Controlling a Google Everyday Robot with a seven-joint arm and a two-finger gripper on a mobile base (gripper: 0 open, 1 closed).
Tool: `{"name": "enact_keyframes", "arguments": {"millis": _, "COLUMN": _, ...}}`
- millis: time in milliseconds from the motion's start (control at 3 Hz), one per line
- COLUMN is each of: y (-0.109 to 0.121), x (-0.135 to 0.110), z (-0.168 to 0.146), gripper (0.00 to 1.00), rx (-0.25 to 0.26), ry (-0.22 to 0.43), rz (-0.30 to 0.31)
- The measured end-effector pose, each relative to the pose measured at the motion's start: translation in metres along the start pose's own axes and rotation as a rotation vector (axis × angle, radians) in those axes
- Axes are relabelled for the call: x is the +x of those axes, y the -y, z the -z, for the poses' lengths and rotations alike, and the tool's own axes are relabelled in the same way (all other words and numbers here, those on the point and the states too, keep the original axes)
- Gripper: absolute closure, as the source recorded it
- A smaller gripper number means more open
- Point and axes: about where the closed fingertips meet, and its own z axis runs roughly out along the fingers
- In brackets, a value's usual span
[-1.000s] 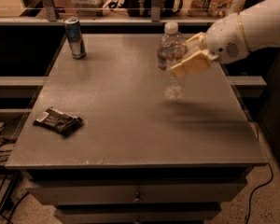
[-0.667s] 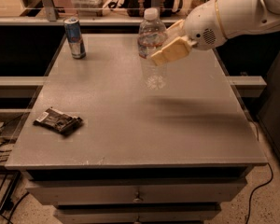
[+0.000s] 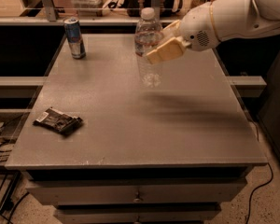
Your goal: Move water bottle near redbull can
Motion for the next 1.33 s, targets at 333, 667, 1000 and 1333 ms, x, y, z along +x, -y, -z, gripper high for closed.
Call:
{"name": "enact_keyframes", "arguments": {"millis": 333, "y": 0.029, "x": -0.012, "z": -0.031, "gripper": 1.00, "rx": 0.068, "ry": 0.063, "rz": -0.014}}
{"name": "enact_keyframes", "arguments": {"millis": 667, "y": 0.061, "x": -0.019, "z": -0.063, "gripper": 1.00, "rx": 0.131, "ry": 0.099, "rz": -0.021}}
{"name": "enact_keyframes", "arguments": {"millis": 1000, "y": 0.106, "x": -0.030, "z": -0.128, "gripper": 1.00, "rx": 0.187, "ry": 0.121, "rz": -0.069}}
{"name": "enact_keyframes", "arguments": {"millis": 1333, "y": 0.106, "x": -0.031, "z": -0.132, "gripper": 1.00, "rx": 0.184, "ry": 0.123, "rz": -0.072}}
